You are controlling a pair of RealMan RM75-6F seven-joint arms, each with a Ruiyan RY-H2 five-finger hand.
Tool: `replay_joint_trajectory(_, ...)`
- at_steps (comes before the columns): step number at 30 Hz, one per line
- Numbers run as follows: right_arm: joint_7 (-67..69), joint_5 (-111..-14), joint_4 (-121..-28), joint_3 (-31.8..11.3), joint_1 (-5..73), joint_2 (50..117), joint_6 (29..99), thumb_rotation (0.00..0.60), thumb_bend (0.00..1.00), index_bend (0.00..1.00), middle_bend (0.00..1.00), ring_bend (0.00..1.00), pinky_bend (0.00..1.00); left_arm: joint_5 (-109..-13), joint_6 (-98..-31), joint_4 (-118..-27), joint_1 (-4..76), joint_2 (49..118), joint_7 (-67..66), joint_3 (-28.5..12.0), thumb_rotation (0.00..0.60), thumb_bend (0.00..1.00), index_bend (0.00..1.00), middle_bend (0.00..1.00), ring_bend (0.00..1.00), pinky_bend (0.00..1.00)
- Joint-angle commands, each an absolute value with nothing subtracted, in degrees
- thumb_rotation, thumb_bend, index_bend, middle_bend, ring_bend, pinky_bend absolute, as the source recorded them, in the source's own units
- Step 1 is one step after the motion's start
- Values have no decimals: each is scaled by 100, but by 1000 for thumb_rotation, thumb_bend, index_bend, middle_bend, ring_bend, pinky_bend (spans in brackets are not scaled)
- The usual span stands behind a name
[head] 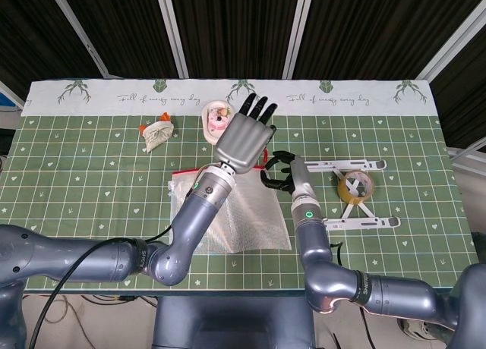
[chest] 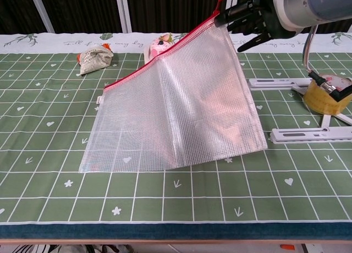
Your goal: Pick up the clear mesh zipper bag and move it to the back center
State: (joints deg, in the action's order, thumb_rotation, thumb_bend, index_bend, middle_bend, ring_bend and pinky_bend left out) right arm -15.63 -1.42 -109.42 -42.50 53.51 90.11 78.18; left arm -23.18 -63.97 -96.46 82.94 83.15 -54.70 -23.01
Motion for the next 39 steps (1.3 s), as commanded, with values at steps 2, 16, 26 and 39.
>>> replay_joint_trajectory(2, -1565, -137, -10947, -4271, 5358, 9006, 7843, 600, 471, 583, 226, 71, 237, -2328, -6390, -9643, 8299, 8297, -5444, -2289, 600, 429, 575, 101, 0, 0)
replay_joint_trajectory(16, -1565, -41, -11112, -4376, 5320, 8915, 7884, 600, 527, 613, 243, 71, 237, -2345, -6450, -9790, 8227, 8174, -5327, -2192, 600, 428, 577, 103, 0, 0)
replay_joint_trajectory(26, -1483, 101, -11346, -4594, 5251, 8753, 7907, 600, 544, 621, 250, 71, 237, -2459, -6540, -10022, 7911, 7947, -5195, -1877, 600, 429, 578, 103, 0, 0)
replay_joint_trajectory(39, -1378, 354, -11422, -4765, 5192, 8611, 7830, 600, 545, 651, 264, 71, 237, -2607, -6523, -9966, 7611, 7880, -4970, -1610, 600, 429, 580, 104, 0, 0)
